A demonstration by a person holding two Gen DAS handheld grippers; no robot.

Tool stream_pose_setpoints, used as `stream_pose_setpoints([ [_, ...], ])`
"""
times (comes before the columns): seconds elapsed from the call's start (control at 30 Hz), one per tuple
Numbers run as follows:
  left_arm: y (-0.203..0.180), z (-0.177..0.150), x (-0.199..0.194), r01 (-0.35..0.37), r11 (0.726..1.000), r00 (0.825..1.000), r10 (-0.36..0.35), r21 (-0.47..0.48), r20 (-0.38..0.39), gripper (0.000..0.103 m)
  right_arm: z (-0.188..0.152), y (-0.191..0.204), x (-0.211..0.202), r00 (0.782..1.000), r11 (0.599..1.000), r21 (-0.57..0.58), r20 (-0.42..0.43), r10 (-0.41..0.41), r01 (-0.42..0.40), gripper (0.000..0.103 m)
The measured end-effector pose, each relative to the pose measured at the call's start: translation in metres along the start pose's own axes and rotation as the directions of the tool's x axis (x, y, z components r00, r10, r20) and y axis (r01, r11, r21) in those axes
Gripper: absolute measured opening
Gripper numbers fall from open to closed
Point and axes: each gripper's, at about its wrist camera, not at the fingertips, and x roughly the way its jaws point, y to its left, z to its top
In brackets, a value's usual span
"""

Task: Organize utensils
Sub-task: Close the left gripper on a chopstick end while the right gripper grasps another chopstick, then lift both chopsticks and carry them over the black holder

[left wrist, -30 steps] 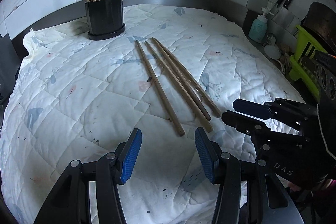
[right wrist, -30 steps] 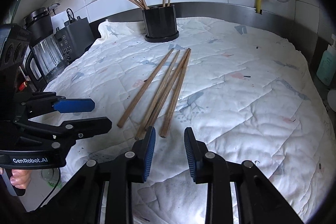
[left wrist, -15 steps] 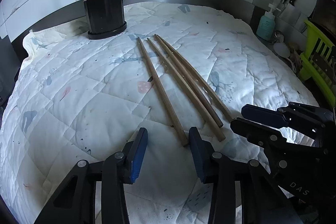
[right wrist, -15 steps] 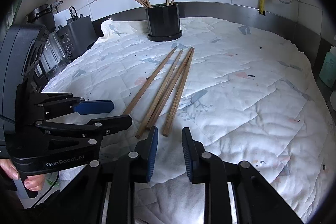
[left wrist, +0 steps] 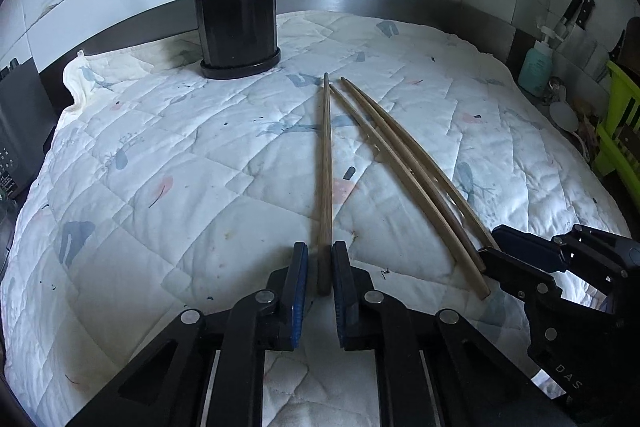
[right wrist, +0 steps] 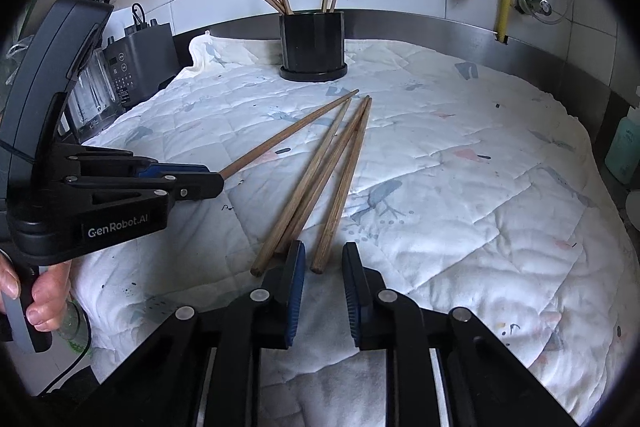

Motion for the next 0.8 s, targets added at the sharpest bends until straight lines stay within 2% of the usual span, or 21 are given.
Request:
stream_pose_setpoints([
  [0.17, 0.003, -0.002, 0.001, 0.016, 1.000, 1.000, -0.016, -0.027, 0.018, 0.014, 0.003, 0.001, 0.005, 1.000, 1.000, 0.015, 0.027, -0.005, 0.005, 0.018],
  [0.33, 0.000, -0.003, 0.002, 0.020, 1.000, 0.999, -0.020, -0.008, 0.037, 0.013, 0.002, 0.004, 0.007, 0.998, 1.000, 0.009, 0.050, -0.025, 0.025, 0.016],
  [0.43, 0.000, -0.003, 0.003, 0.020, 1.000, 0.999, -0.020, -0.008, 0.043, 0.009, 0.003, 0.004, 0.007, 0.998, 0.999, 0.004, 0.046, -0.033, 0.033, 0.014],
  [0.63, 0.003, -0.002, 0.001, 0.031, 0.999, 0.998, -0.031, -0.008, 0.049, 0.007, 0.009, -0.002, -0.002, 0.998, 0.999, 0.008, 0.046, -0.051, 0.051, 0.012],
  [0.8, 0.010, 0.000, -0.006, 0.042, 0.999, 0.997, -0.041, -0.024, 0.065, 0.007, 0.019, -0.007, -0.015, 0.994, 0.997, 0.008, 0.077, -0.074, 0.073, 0.010],
])
